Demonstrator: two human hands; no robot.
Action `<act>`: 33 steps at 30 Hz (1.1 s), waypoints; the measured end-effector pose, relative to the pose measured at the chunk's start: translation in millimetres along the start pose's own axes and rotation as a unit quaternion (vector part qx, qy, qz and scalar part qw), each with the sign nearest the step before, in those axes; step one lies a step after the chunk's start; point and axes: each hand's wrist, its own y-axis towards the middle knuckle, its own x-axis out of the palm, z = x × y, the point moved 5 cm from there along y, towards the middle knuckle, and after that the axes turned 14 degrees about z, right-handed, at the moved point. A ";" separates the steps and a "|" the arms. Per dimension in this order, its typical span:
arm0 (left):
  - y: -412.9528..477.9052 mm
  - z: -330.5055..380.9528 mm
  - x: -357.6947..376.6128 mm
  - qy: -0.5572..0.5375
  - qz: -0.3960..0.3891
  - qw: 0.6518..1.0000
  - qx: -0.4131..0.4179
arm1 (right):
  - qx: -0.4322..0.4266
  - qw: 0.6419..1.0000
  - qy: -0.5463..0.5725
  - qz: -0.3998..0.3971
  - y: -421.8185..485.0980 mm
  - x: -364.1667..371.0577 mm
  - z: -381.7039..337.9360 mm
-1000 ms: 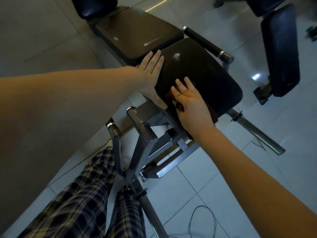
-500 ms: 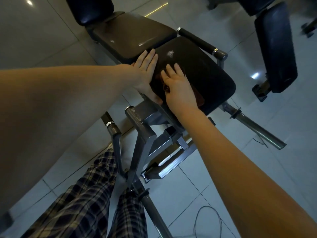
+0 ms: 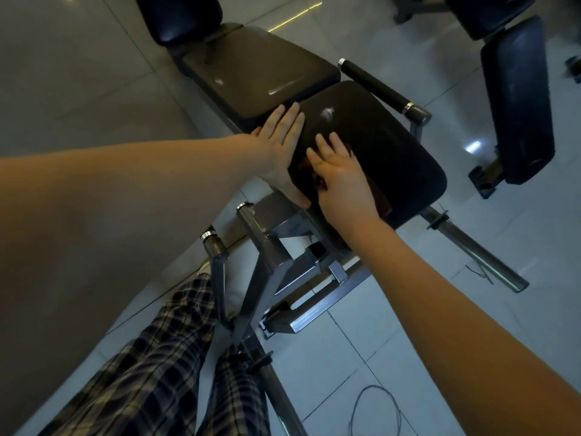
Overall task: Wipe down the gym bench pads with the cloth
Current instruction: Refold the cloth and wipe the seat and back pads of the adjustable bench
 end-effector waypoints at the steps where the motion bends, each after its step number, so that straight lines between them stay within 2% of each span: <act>1: -1.3 2.7 -3.9 -0.009 0.000 1.000 -0.001 | 0.007 1.000 -0.010 0.009 13.9 2.2 -1.4; 2: 1.6 2.1 -3.0 -0.018 0.019 1.000 -0.002 | 0.016 1.000 -0.019 0.018 26.5 4.2 -2.7; 8: 6.2 3.1 -0.2 -0.005 0.015 1.000 -0.004 | 0.050 0.998 -0.020 0.020 46.7 6.5 0.1; 15: 8.1 -0.9 2.6 -0.011 0.005 1.000 0.012 | 0.039 0.999 0.005 -0.012 -40.8 -13.8 16.8; 18: 6.9 -0.1 1.0 -0.014 0.005 1.000 0.011 | 0.005 0.998 -0.021 -0.055 -60.3 -14.5 25.4; 22: 5.6 0.3 1.7 -0.023 0.010 1.000 0.014 | -0.068 0.996 -0.040 -0.037 -44.8 -8.8 31.1; 29: 7.7 -2.0 4.9 -0.030 0.014 0.999 0.026 | -0.004 0.999 -0.038 0.013 16.6 5.1 28.7; 33: 6.8 -3.4 8.0 -0.025 0.019 0.999 0.029 | 0.071 0.994 -0.071 0.039 57.5 13.1 33.2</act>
